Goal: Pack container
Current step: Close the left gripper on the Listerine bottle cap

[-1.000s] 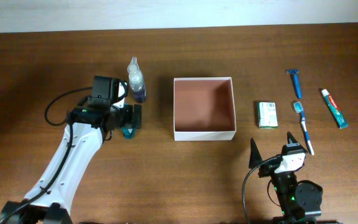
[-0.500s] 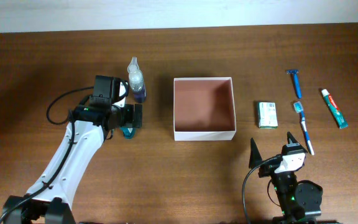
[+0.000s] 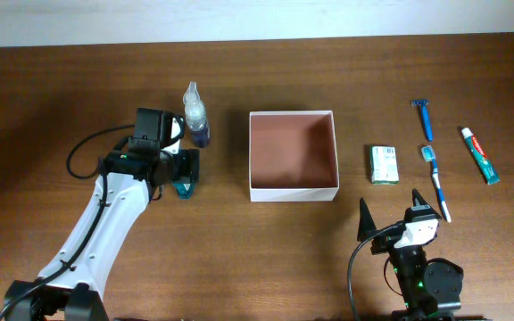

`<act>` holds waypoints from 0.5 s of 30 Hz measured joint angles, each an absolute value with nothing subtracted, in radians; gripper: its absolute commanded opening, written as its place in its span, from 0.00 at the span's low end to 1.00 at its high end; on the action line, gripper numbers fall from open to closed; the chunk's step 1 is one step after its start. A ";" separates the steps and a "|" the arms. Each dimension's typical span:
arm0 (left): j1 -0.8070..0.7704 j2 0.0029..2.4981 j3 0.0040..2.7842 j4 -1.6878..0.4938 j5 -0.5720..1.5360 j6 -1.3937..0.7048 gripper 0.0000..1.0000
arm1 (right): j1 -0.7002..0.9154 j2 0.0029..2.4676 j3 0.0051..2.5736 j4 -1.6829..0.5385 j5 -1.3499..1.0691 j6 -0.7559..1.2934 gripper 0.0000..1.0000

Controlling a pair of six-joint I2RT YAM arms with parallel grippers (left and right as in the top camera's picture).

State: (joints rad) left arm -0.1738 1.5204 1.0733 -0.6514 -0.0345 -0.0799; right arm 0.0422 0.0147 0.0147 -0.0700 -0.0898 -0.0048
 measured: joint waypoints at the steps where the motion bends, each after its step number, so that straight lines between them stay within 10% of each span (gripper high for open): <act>1: -0.174 1.520 1.073 -0.655 -0.035 -0.081 0.71 | 0.042 0.015 0.015 -0.070 -0.090 -0.004 0.99; 15: -0.174 1.521 1.073 -0.665 -0.035 -0.080 0.57 | 0.042 0.015 0.015 -0.070 -0.090 -0.004 0.99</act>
